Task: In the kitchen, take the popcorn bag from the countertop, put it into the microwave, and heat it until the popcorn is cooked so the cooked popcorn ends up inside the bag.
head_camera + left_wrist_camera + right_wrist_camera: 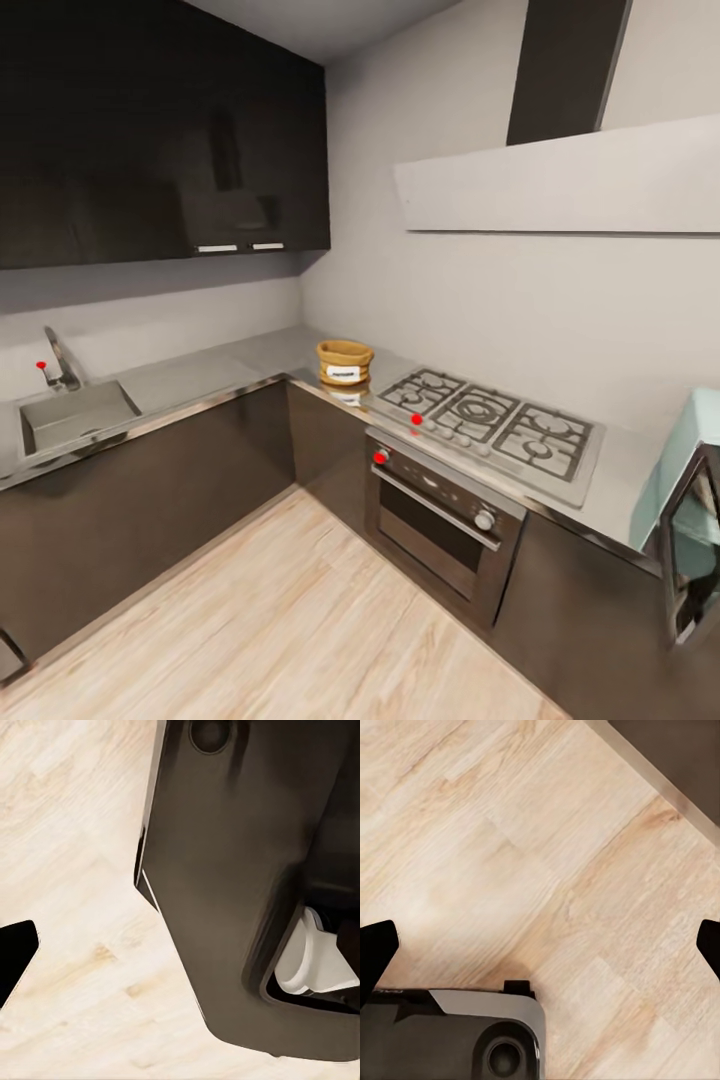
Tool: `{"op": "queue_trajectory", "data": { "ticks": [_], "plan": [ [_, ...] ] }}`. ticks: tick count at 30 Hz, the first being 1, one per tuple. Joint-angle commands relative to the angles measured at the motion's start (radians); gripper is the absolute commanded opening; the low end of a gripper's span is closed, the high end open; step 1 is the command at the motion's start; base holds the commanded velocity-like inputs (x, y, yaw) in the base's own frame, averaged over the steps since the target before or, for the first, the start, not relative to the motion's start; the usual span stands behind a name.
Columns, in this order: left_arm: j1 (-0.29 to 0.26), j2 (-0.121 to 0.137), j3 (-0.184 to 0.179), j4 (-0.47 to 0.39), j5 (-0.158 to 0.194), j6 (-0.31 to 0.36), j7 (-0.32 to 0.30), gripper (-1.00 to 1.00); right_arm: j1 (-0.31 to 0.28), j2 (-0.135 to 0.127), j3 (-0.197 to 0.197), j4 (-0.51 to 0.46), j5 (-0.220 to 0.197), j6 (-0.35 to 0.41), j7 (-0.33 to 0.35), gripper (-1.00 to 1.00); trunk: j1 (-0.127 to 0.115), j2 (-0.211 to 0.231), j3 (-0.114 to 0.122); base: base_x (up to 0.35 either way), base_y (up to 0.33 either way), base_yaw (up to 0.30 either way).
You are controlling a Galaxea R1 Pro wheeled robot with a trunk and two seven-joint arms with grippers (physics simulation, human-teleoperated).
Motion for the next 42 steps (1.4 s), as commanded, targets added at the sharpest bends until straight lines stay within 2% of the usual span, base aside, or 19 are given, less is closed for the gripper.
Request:
{"op": "queue_trajectory", "data": {
  "ticks": [1, 16, 30, 42],
  "plan": [
    [0.001, 0.000, 0.005, -0.003, 0.000, 0.004, 0.000, 1.00, 0.000, 0.000, 0.006, 0.001, 0.001, -0.002, -0.007, 1.00, 0.001, -0.001, -0.001, 0.230, 0.235, 0.000],
    [0.001, -0.002, 0.004, -0.003, 0.000, 0.004, 0.000, 1.00, 0.000, 0.000, 0.004, 0.001, 0.001, -0.002, -0.006, 1.00, 0.001, -0.001, -0.001, 0.237, 0.231, -0.009],
    [0.001, -0.001, 0.005, -0.003, 0.000, 0.006, 0.000, 1.00, 0.000, 0.000, 0.004, 0.001, 0.000, -0.002, -0.006, 1.00, 0.001, -0.001, -0.001, 0.238, 0.232, -0.251],
    [0.001, -0.001, 0.005, -0.003, 0.000, 0.005, 0.000, 1.00, 0.000, 0.000, 0.007, 0.001, 0.001, -0.003, -0.005, 1.00, 0.001, -0.001, -0.001, 0.191, 0.268, -0.021]
  ]
}}
